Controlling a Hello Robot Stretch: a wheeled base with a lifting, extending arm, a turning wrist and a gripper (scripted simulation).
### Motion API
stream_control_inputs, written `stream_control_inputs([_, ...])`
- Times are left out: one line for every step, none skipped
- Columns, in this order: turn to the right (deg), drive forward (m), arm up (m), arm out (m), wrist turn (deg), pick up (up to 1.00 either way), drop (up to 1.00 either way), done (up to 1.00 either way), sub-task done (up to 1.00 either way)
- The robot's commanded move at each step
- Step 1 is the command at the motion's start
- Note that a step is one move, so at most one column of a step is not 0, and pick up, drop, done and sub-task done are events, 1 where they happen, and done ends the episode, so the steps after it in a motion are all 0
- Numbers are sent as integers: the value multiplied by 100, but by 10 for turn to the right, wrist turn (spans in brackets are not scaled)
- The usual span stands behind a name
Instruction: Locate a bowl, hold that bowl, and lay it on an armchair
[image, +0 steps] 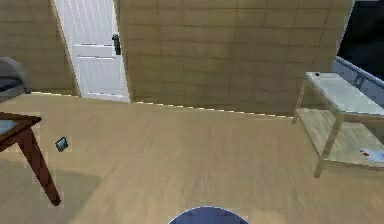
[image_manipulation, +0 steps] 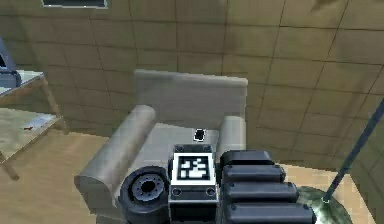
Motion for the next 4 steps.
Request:
stream_control_inputs([-330, 0, 0, 0, 0, 0, 0, 0, 0])
stream_control_inputs([450, 0, 0, 0, 0, 0, 0, 0, 0])
stream_control_inputs([450, 0, 0, 0, 0, 0, 0, 0, 0])
stream_control_inputs([450, 0, 0, 0, 0, 0, 0, 0, 0])
